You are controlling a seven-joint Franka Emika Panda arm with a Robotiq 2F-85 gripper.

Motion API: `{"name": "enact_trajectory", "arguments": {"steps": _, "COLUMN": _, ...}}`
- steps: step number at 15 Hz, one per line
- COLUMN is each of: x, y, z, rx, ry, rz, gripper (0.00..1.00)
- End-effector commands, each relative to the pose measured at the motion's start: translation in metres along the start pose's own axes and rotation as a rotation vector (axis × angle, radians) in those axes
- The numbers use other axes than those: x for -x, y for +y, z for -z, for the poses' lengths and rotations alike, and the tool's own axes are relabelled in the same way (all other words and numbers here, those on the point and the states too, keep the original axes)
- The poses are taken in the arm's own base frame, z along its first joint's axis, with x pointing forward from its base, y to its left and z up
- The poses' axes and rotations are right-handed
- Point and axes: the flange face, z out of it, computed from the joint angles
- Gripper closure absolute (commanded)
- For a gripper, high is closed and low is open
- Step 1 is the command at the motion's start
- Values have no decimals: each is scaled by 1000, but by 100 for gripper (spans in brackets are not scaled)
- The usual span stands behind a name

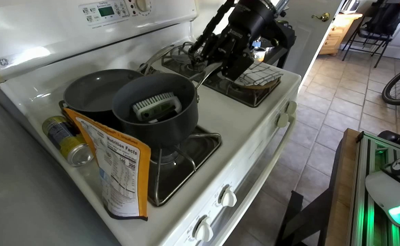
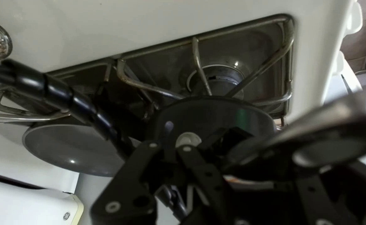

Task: Move the pot to the right and put it on the white towel

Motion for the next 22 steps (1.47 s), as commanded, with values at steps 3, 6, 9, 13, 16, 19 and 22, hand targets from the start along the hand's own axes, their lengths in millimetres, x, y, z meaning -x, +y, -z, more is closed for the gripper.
{"name": "enact_trajectory", "arguments": {"steps": 3, "x": 0, "y": -14, "z": 42, "rx": 67, "ry": 65, "rz": -19, "gripper": 99}}
{"name": "enact_trajectory", "arguments": {"steps": 6, "x": 12, "y": -19, "z": 69, "rx": 108, "ry": 54, "rz": -45, "gripper": 99}}
{"name": "enact_trajectory", "arguments": {"steps": 9, "x": 26, "y": -26, "z": 99, "rx": 166, "ry": 24, "rz": -56, "gripper": 99}}
{"name": "enact_trajectory", "arguments": {"steps": 13, "x": 46, "y": -38, "z": 144, "rx": 266, "ry": -24, "rz": -102, "gripper": 99}}
{"name": "enact_trajectory", "arguments": {"steps": 16, "x": 58, "y": -49, "z": 171, "rx": 330, "ry": -29, "rz": -150, "gripper": 99}}
{"name": "enact_trajectory", "arguments": {"steps": 19, "x": 74, "y": -58, "z": 185, "rx": 366, "ry": -5, "rz": -227, "gripper": 99}}
{"name": "enact_trajectory", "arguments": {"steps": 22, "x": 94, "y": -59, "z": 191, "rx": 381, "ry": 16, "rz": -297, "gripper": 99}}
